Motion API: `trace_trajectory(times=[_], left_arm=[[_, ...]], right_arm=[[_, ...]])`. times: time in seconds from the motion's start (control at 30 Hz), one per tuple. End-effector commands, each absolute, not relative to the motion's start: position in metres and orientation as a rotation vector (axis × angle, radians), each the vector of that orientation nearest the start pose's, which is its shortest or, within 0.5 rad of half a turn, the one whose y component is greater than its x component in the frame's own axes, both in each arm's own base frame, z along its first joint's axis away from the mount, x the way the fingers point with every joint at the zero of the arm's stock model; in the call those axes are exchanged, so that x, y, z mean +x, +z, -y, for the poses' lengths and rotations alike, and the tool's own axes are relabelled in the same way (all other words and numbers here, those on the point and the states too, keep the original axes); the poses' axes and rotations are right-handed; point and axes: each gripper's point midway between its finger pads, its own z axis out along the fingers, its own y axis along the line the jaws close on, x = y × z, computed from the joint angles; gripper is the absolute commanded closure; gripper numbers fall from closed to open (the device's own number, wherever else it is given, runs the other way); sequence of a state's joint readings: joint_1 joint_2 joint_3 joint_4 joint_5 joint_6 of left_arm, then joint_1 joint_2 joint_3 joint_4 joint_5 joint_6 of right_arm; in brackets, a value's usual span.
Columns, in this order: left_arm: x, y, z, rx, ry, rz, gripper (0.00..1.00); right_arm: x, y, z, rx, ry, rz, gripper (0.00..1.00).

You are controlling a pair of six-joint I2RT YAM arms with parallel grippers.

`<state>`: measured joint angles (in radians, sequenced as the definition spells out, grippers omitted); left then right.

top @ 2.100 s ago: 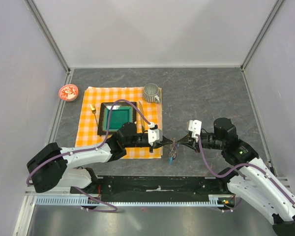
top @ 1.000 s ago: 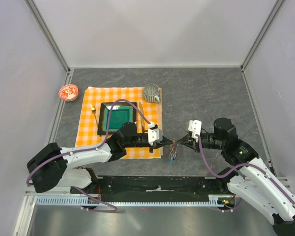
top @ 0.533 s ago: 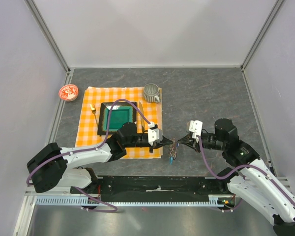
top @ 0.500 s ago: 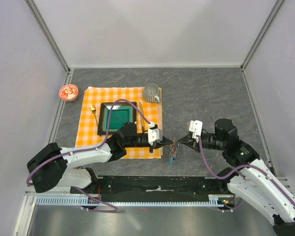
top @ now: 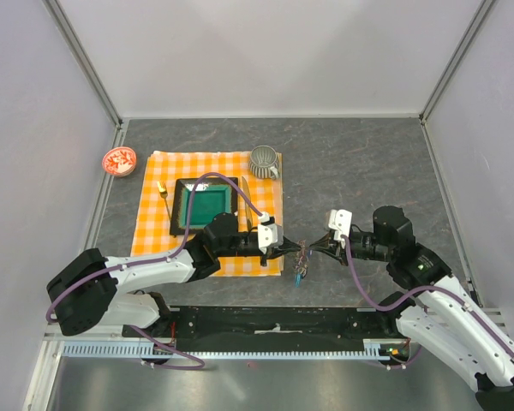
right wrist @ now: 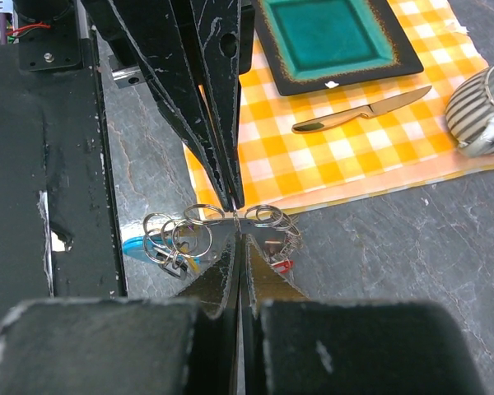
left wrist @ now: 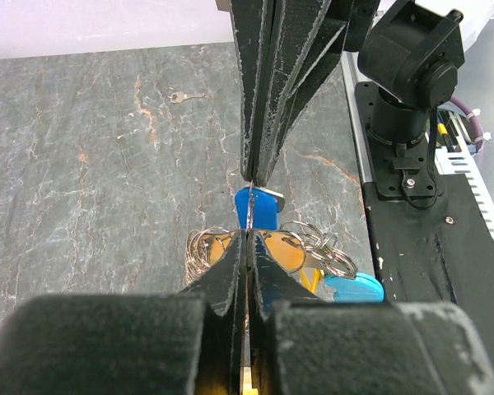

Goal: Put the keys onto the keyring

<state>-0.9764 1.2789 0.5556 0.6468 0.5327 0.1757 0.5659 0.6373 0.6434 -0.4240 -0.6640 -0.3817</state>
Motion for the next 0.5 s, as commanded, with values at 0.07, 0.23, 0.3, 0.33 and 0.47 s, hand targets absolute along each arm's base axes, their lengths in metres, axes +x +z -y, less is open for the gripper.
trace_trajectory(times=[0.07,0.23,0.3,0.33,0.47], left_arm=[[0.1544,0.2238,0.3773,1.220,-1.048,-1.084,0.98],[0.1531,0.2245,0.3778,1.222,-1.055,-1.082,0.98],[0.1533,0.2242,0.3778,1.224,-1.054,-1.080,0.98],[0.1533,0.2255,0.3778,1.222,-1.054,-1.077,0.98],[0.1523,0.2256,0.3782,1.225,-1.061,-1.076,0.98]], right_arm=[[0.1476,0.2139,-0.2155,-1.290,0.806,-1.466,1.00],[0.1482,0.2139,-0.2161,-1.289,0.805,-1.465,1.00],[0.1485,0.2145,-0.2163,-1.288,0.804,-1.462,1.00],[0.1489,0.2145,-0.2160,-1.288,0.802,-1.461,1.00],[0.1483,0.2142,-0.2170,-1.288,0.811,-1.461,1.00]])
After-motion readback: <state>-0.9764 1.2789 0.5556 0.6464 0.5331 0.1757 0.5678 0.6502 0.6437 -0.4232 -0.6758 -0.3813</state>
